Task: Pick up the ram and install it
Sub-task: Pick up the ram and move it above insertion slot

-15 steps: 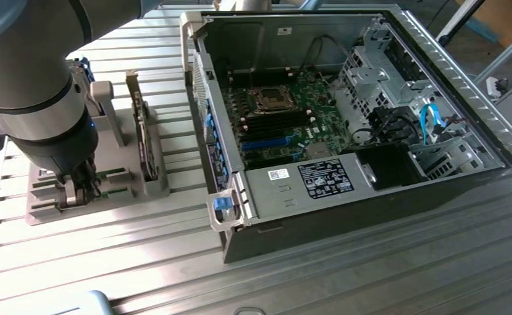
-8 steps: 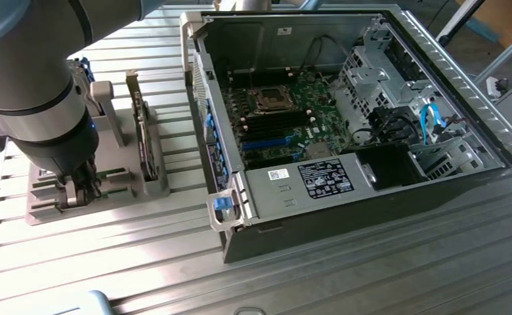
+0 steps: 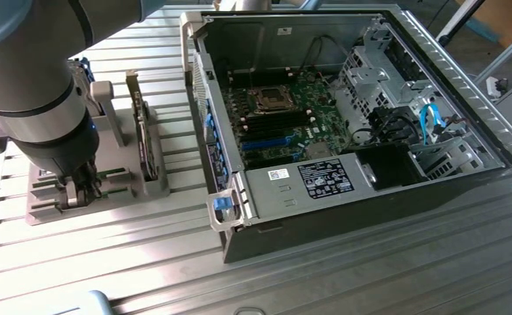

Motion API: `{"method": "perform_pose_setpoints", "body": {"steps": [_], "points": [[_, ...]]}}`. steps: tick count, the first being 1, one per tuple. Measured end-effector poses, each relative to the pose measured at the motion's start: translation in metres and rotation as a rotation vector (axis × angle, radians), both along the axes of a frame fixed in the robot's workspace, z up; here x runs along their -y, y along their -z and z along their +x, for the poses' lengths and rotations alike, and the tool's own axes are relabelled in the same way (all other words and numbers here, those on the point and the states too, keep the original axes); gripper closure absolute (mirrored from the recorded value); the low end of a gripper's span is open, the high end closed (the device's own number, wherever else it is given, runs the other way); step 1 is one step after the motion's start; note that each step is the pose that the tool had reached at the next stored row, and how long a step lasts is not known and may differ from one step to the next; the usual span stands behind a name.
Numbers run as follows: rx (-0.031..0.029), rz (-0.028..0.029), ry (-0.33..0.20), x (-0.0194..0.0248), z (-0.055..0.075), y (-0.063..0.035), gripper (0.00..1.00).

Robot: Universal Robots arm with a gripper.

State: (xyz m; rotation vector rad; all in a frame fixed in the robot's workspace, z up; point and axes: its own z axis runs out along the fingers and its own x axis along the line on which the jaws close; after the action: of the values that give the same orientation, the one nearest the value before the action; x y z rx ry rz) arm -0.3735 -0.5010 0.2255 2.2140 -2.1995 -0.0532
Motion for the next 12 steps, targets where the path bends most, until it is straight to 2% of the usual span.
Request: {"method": "perform_pose_setpoints", "body": {"steps": [12], "points": [[0.0001,0.0001,0.0,0.0,0.0,0.0052,0.76]]}}
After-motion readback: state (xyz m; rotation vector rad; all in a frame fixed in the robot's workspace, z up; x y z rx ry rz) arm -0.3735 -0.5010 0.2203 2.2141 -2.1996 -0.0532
